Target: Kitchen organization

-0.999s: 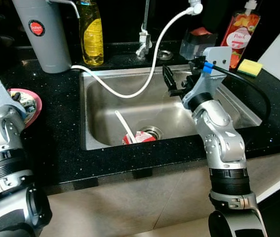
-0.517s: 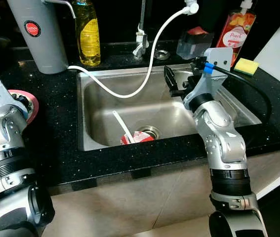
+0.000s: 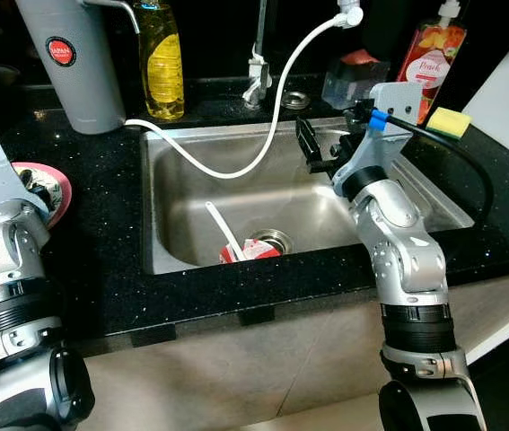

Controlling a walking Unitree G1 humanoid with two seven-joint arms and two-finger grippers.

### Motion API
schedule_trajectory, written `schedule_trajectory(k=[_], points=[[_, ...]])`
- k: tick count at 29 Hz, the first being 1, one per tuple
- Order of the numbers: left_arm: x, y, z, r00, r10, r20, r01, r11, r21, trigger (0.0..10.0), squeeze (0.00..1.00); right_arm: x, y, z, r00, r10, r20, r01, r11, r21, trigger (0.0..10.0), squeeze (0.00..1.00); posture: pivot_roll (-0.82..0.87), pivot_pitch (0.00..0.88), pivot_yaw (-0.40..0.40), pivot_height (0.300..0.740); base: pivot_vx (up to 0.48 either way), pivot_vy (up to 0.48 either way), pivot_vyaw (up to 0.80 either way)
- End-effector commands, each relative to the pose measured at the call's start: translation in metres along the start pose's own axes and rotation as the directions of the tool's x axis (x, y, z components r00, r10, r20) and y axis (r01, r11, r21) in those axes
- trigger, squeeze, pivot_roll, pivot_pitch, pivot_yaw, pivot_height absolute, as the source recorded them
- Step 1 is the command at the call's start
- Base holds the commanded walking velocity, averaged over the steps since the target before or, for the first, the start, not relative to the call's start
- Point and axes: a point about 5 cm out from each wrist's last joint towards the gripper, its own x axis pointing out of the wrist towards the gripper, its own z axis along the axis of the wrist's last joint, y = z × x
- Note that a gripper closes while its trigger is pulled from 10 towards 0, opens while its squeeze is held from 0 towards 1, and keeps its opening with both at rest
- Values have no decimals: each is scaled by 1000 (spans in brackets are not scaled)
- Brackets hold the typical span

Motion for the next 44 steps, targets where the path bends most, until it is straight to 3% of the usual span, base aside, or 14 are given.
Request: schedule_trajectory(k=[1,3,4,5,7,20,21,22,24,28,32,35,42,44], points=[[2,-4,-15,997,-21,-71,21,1000,-5,10000,0,-2,0,-1,1000,4,-8,-4,1000,0,10000,0,42,0,-20,740,0,0,0],[2,-5,-17,997,-25,-75,24,1000,-5,9059,0,-3,-2,-1,1000,-1,-8,1,1000,-2,10000,0,42,0,-20,740,0,0,0],[2,-6,-18,997,-28,-78,28,1000,-4,3882,0,-3,-4,-1,1000,-7,-9,7,1000,-3,10000,0,42,0,-20,740,0,0,0],[2,-6,-18,997,-28,-78,28,1000,-4,3882,0,-3,-4,-1,1000,-7,-9,7,1000,-3,10000,0,42,0,-20,740,0,0,0],[2,-8,-17,996,-38,-77,37,999,-5,0,0,-4,-5,-1,1000,-15,-9,15,1000,-3,10000,0,42,0,-20,740,0,0,0],[0,-7,7,998,-54,39,55,998,-16,0,0,-1,-1,0,1000,-4,-1,4,1000,3,10000,0,45,0,-9,740,0,0,0],[-2,-8,14,994,-73,83,75,997,-21,1373,0,0,0,0,1000,1,1,-1,1000,4,10000,0,53,0,-20,740,0,0,0],[-4,-10,19,990,-87,113,89,996,-18,8588,0,1,0,1,1000,4,2,-4,1000,4,10000,0,53,0,-20,740,0,0,0],[-8,-14,28,978,-126,164,131,991,-15,10000,0,1,0,1,1000,6,3,-6,1000,3,10000,0,53,0,-20,740,0,0,0],[-16,-25,43,947,-218,237,221,975,15,10000,0,2,0,2,1000,3,6,-3,1000,4,10000,0,41,0,-17,740,0,0,0],[-33,-65,55,845,-469,257,476,879,39,10000,0,-1,-2,3,1000,-9,7,9,1000,0,10000,0,21,0,-9,740,0,0,0],[-40,-105,45,766,-627,141,623,779,74,10000,0,-3,-6,3,1000,-25,8,25,1000,-1,10000,0,21,0,-7,740,0,0,0],[-61,-177,18,609,-793,-20,767,582,269,10000,0,-1,-3,7,999,-27,31,27,1000,4,10000,0,2,0,12,740,0,0,0],[-64,-184,14,600,-800,-33,774,569,276,10000,0,-1,-4,7,999,-31,32,31,1000,6,10000,0,4,0,10,740,0,0,0]])
